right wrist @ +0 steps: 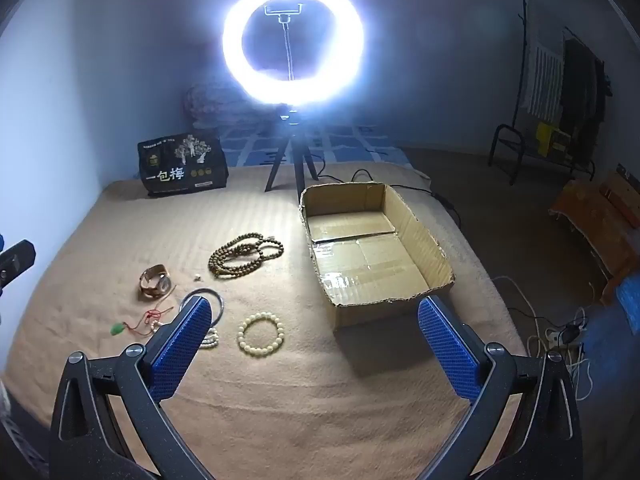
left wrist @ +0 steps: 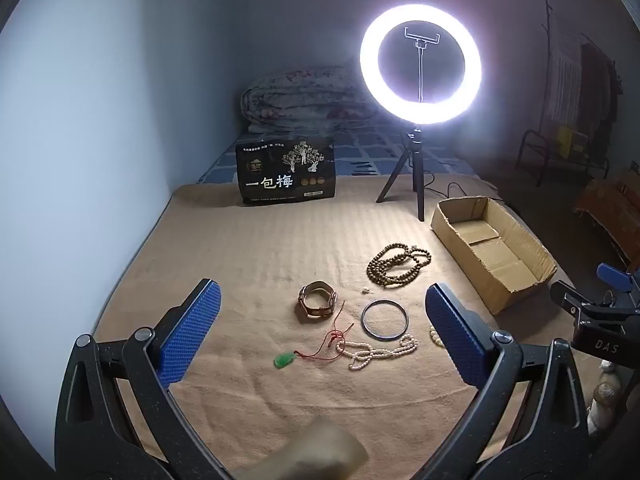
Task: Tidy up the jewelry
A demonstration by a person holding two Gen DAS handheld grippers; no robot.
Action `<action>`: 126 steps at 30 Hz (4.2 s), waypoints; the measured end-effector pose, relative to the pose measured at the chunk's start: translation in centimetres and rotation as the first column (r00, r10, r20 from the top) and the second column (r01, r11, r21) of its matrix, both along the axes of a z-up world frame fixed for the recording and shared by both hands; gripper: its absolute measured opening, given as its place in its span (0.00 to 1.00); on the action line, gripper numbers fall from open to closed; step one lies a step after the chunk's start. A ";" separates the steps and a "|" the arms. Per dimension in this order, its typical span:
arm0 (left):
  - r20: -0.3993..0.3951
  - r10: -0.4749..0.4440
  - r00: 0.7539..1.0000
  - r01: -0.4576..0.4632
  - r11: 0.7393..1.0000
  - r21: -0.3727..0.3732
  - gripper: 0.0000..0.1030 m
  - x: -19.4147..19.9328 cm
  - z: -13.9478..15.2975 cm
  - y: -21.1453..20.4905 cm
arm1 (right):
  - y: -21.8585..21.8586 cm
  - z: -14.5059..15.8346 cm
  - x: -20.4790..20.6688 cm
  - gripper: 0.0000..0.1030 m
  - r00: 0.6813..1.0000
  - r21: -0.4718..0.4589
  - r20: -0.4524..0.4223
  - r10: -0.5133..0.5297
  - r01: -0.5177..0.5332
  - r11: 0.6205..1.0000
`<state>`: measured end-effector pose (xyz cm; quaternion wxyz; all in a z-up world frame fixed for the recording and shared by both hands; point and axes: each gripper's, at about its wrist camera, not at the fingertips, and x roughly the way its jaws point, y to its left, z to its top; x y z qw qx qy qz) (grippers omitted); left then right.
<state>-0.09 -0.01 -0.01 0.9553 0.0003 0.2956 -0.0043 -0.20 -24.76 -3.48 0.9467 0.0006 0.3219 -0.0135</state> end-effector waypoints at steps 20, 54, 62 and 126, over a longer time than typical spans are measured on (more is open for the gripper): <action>0.017 0.027 0.999 -0.027 0.999 0.019 1.00 0.2 0.1 0.3 | 0.1 -0.4 -0.3 1.00 1.000 -0.006 -0.002 0.017 -0.017 1.000; 0.021 0.029 0.999 -0.029 0.999 0.029 1.00 0.1 0.1 0.5 | 0.3 -0.3 -0.6 1.00 1.000 -0.016 0.000 0.017 -0.017 1.000; 0.022 0.028 0.999 -0.029 0.999 0.030 1.00 0.0 0.2 0.7 | 0.3 -0.2 -0.6 1.00 1.000 -0.019 0.002 0.017 -0.017 1.000; -0.334 -0.132 0.933 0.085 0.985 -0.150 0.53 7.8 -10.0 5.2 | 5.4 -8.3 4.5 0.72 0.884 0.052 -0.272 0.381 -0.382 0.923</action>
